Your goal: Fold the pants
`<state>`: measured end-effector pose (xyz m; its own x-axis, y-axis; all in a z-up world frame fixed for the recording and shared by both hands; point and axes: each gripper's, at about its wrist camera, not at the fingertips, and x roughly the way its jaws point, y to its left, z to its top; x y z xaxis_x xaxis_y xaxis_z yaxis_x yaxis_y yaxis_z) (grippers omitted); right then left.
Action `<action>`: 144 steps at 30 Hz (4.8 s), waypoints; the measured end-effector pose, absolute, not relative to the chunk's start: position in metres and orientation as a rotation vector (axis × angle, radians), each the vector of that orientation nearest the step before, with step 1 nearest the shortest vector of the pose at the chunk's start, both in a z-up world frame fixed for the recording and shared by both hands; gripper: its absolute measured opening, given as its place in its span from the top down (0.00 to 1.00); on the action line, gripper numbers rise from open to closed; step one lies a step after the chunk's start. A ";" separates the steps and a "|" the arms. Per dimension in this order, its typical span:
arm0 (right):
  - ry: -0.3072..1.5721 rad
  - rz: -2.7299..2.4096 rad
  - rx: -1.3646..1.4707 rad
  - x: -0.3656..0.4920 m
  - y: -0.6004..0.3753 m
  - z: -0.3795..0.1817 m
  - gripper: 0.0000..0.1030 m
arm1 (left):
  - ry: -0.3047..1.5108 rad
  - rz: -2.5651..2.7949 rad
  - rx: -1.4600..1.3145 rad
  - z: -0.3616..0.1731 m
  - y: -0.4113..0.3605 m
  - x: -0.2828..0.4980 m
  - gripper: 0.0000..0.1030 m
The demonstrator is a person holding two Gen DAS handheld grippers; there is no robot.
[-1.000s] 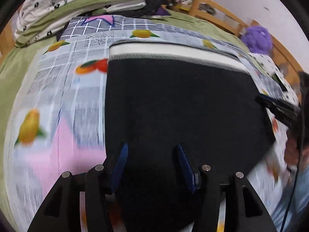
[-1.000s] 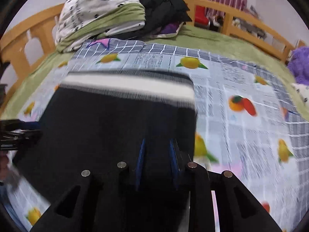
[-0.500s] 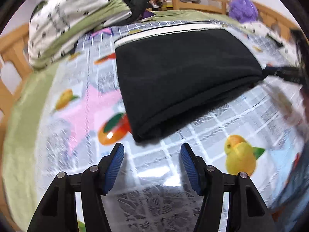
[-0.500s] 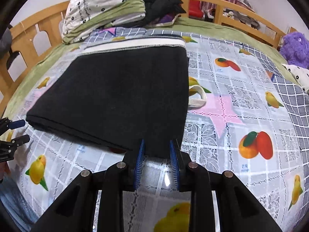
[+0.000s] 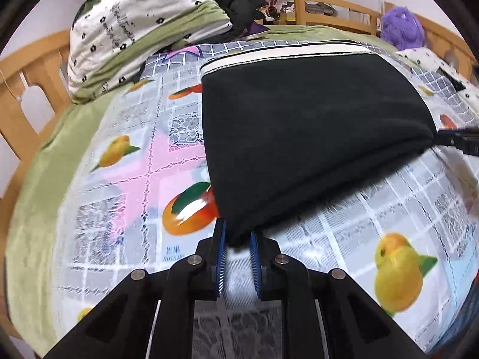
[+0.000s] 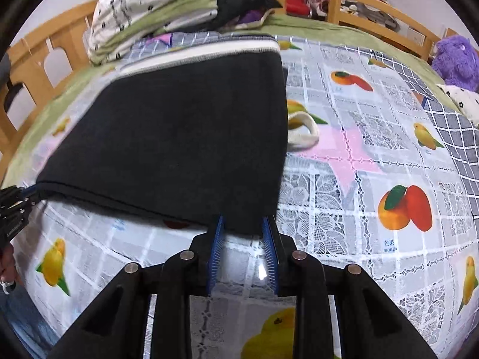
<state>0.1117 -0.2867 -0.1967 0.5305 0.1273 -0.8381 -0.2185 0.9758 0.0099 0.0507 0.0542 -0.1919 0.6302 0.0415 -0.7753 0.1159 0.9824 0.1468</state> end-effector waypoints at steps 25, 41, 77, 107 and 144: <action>0.835 0.335 -0.213 0.114 -0.274 -0.204 0.74 | 0.823 -0.311 0.097 -0.190 0.021 0.074 0.55; 0.794 0.521 -0.212 0.111 -0.232 -0.196 0.77 | 0.794 -0.480 0.220 -0.187 -0.026 0.099 0.55; 0.910 0.202 0.036 0.340 -0.281 -0.175 0.71 | 0.893 -0.197 -0.246 -0.183 0.097 0.295 0.49; 0.908 0.144 -0.023 0.083 -0.308 -0.140 0.68 | 0.979 -0.115 -0.145 -0.146 0.050 0.035 0.44; 0.709 -0.019 -0.051 -0.071 -0.287 -0.022 0.04 | 0.669 -0.014 -0.027 -0.014 -0.004 -0.087 0.19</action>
<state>-0.0706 -0.2866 -0.0224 0.7587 -0.0347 -0.6505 0.0000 0.9986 -0.0532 -0.0868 -0.0043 -0.0139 0.7847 -0.0213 -0.6195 0.0039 0.9996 -0.0295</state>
